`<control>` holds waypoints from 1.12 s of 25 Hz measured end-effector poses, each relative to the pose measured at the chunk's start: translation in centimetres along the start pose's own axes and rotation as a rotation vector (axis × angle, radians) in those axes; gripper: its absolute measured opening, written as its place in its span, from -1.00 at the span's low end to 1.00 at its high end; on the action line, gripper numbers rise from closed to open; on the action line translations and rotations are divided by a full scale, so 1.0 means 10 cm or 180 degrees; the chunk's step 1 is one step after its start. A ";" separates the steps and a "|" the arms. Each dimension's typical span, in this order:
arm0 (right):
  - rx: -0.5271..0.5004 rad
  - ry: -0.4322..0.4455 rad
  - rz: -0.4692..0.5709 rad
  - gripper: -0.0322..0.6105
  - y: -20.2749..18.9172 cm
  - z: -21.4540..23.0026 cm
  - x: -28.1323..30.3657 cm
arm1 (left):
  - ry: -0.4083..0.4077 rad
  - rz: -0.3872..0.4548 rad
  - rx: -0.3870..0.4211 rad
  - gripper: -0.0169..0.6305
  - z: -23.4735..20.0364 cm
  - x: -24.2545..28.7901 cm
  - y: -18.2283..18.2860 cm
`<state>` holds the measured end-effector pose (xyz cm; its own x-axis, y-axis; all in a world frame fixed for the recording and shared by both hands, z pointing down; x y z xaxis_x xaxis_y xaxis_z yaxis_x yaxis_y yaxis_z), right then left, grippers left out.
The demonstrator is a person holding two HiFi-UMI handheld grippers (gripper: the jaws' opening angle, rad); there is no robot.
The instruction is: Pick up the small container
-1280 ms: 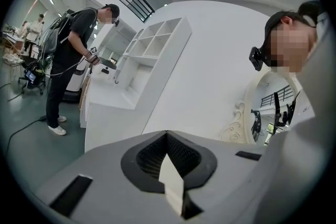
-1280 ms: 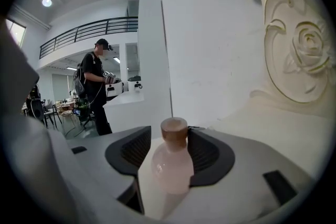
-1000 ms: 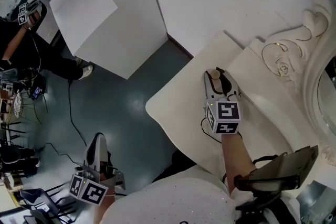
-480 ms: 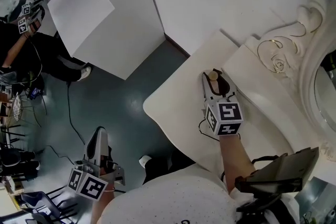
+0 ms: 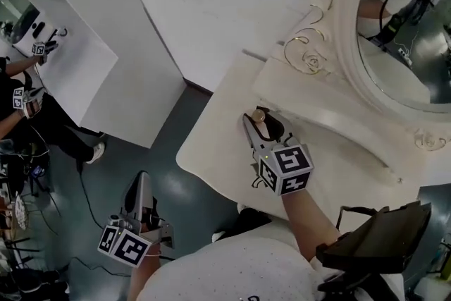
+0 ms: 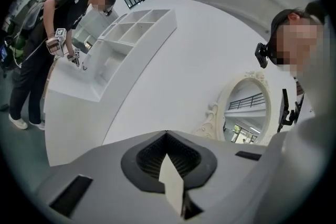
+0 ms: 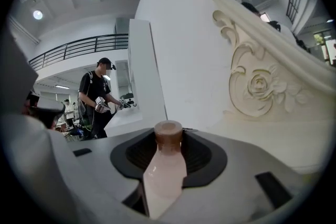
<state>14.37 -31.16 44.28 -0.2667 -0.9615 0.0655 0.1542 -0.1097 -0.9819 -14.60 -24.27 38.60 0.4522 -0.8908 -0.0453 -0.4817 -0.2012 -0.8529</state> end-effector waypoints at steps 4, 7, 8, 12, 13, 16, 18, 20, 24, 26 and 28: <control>-0.0036 -0.0165 0.0222 -0.46 0.31 -0.20 -0.44 | -0.0360 -0.0014 -0.0002 -0.94 0.19 -0.09 0.08; -0.0204 -0.0189 0.0454 -0.46 0.58 -0.45 -0.79 | -0.0605 -0.0126 0.0012 -0.94 0.32 -0.17 0.07; -0.0234 -0.0206 0.0539 -0.46 0.66 -0.55 -0.91 | -0.0698 -0.0178 0.0057 -0.94 0.37 -0.20 0.06; -0.0131 -0.0351 0.0773 -0.46 0.84 -0.89 -1.38 | -0.1098 -0.0220 0.0242 -0.94 0.64 -0.37 0.10; -0.0096 -0.0373 0.0815 -0.46 0.87 -0.96 -1.48 | -0.1214 -0.0210 0.0221 -0.94 0.72 -0.42 0.12; -0.0112 -0.0440 0.0930 -0.46 0.95 -1.16 -1.77 | -0.1490 -0.0179 0.0194 -0.94 0.89 -0.63 0.17; -0.0230 -0.0519 0.0961 -0.46 0.97 -1.27 -1.93 | -0.1581 -0.0178 0.0232 -0.94 0.93 -0.76 0.18; -0.0303 -0.0608 0.0963 -0.46 0.95 -1.36 -2.08 | -0.1631 -0.0169 0.0366 -0.94 0.95 -0.90 0.19; -0.0285 -0.0713 0.1009 -0.46 0.93 -1.51 -2.34 | -0.1765 -0.0179 0.0586 -0.94 1.00 -1.15 0.19; -0.0301 -0.0746 0.1029 -0.46 0.91 -1.58 -2.45 | -0.1804 -0.0188 0.0523 -0.94 1.00 -1.25 0.19; -0.0306 -0.0782 0.1041 -0.46 0.90 -1.65 -2.55 | -0.1805 -0.0164 0.0492 -0.94 1.00 -1.33 0.22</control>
<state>6.84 -3.47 30.88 0.0183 -0.9745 -0.2235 0.1004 0.2242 -0.9694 -14.22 -8.81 32.14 0.8234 -0.5158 -0.2366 -0.3528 -0.1387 -0.9253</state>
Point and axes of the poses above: the fingertips, and each gripper's own axes: x forward along the fingers, z to its right, y out of its top, the point moved 3 cm from there along -x, backward along the fingers, and after that the axes turned 11 degrees about z, right-handed, at the moved point
